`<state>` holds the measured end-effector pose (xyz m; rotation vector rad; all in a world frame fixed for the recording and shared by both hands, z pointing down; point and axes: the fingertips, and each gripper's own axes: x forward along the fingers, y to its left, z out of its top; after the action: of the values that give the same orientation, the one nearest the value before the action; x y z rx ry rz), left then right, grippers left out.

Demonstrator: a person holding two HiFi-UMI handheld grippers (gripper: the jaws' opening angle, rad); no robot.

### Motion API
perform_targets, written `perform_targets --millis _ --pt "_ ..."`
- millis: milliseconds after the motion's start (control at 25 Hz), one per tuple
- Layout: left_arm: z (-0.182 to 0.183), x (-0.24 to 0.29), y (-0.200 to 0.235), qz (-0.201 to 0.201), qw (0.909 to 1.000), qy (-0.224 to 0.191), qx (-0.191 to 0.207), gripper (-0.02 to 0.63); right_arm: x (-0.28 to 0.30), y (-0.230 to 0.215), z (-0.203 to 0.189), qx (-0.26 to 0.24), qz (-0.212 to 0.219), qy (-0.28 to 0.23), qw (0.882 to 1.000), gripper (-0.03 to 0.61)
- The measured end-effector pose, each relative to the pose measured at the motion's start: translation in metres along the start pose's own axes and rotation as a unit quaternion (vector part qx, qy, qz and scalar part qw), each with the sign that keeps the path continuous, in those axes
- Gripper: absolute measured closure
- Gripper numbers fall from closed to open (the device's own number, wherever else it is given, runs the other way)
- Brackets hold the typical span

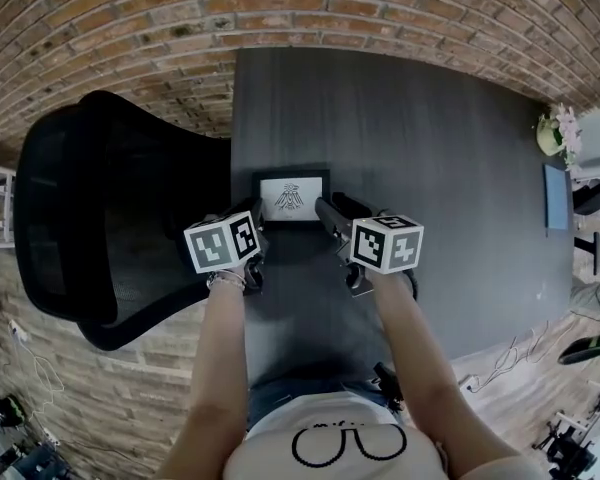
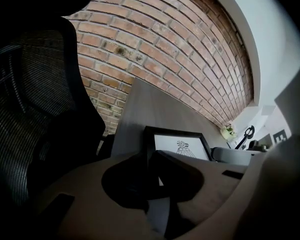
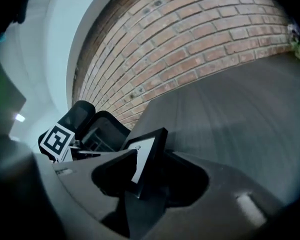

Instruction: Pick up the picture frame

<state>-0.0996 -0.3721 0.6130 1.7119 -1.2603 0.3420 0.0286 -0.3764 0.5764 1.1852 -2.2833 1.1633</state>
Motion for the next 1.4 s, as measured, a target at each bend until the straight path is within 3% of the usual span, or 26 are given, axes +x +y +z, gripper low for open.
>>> perform_targets --millis 200,400,480,760,1000,1040,1160,1400 --pt "0.0 0.0 0.0 -0.003 1.0 0.003 -0.003 0.548 0.018 0.0 -0.006 0.119 0.057 0.015 0.991 0.411" --pt "0.001 0.0 0.001 -0.004 1.0 0.002 -0.004 0.548 0.027 0.01 -0.01 0.195 0.135 0.035 0.971 0.441" --pt "0.001 0.0 0.001 -0.006 1.0 0.002 -0.007 0.548 0.028 0.011 -0.009 0.205 0.148 0.035 0.967 0.502" --pt "0.002 0.0 0.002 -0.008 0.9998 0.002 -0.015 0.548 0.025 0.024 -0.005 0.226 0.2 0.054 0.952 0.524" --pt "0.002 -0.003 0.001 0.002 1.0 -0.007 0.006 0.545 0.024 0.025 -0.002 0.234 0.19 0.051 0.952 0.528" --pt "0.003 -0.005 0.0 0.005 0.9998 -0.011 0.016 0.527 0.024 0.026 -0.002 0.235 0.189 0.049 0.952 0.528" --pt "0.011 -0.016 -0.005 0.015 0.9989 -0.029 0.035 0.376 0.022 0.027 0.0 0.236 0.184 0.045 0.953 0.529" --pt "0.028 -0.043 -0.009 0.03 0.996 -0.068 0.048 0.359 0.019 0.031 0.004 0.236 0.187 0.035 0.953 0.531"
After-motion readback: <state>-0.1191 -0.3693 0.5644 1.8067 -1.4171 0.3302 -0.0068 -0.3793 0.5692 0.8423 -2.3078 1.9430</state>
